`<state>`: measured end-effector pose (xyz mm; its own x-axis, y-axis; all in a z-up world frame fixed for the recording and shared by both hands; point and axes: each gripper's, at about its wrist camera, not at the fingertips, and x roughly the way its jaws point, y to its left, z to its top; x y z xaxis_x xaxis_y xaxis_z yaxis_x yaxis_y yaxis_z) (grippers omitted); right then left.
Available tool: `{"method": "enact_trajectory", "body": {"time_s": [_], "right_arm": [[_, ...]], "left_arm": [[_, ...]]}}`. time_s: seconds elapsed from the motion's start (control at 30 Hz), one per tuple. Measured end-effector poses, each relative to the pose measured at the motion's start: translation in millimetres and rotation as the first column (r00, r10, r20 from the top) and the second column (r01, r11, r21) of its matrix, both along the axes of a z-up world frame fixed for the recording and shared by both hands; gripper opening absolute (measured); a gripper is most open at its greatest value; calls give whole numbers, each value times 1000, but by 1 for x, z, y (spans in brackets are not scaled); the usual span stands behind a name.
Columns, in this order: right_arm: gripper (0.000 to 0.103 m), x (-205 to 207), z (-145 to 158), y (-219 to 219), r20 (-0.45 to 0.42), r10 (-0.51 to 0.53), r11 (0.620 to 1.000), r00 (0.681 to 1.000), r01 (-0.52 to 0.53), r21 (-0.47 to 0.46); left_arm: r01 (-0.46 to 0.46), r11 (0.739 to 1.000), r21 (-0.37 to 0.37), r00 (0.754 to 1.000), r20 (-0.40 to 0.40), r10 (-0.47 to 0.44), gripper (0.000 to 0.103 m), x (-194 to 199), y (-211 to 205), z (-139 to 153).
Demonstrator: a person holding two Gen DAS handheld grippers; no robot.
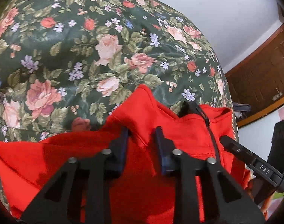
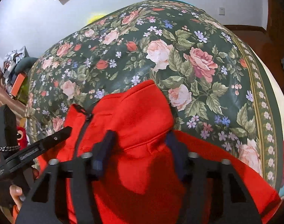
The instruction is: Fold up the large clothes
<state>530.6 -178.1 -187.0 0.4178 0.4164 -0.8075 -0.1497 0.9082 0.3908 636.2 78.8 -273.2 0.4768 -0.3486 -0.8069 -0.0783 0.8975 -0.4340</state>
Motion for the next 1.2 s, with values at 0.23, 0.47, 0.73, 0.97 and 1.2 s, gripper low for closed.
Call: {"method": "enact_trajectory", "body": {"time_s": [0.23, 0.47, 0.73, 0.97, 1.2], "right_arm": [[12, -37, 52, 4, 80, 61, 998, 995, -59, -20], [12, -105, 109, 8, 206, 130, 991, 970, -118, -71], [11, -191, 116, 11, 214, 197, 979, 957, -182, -92], [11, -247, 82, 14, 152, 235, 968, 960, -217, -126], [13, -282, 43, 10, 67, 278, 948, 958, -262, -180]], "left_arm": [[31, 998, 49, 995, 96, -36, 7, -28, 1, 61], [103, 990, 96, 967, 223, -123, 6, -100, 1, 136], [188, 960, 208, 937, 257, -239, 6, -217, -13, 161], [240, 933, 267, 938, 185, -294, 7, -294, -22, 118], [273, 929, 249, 954, 57, -296, 7, -336, -17, 65]]}}
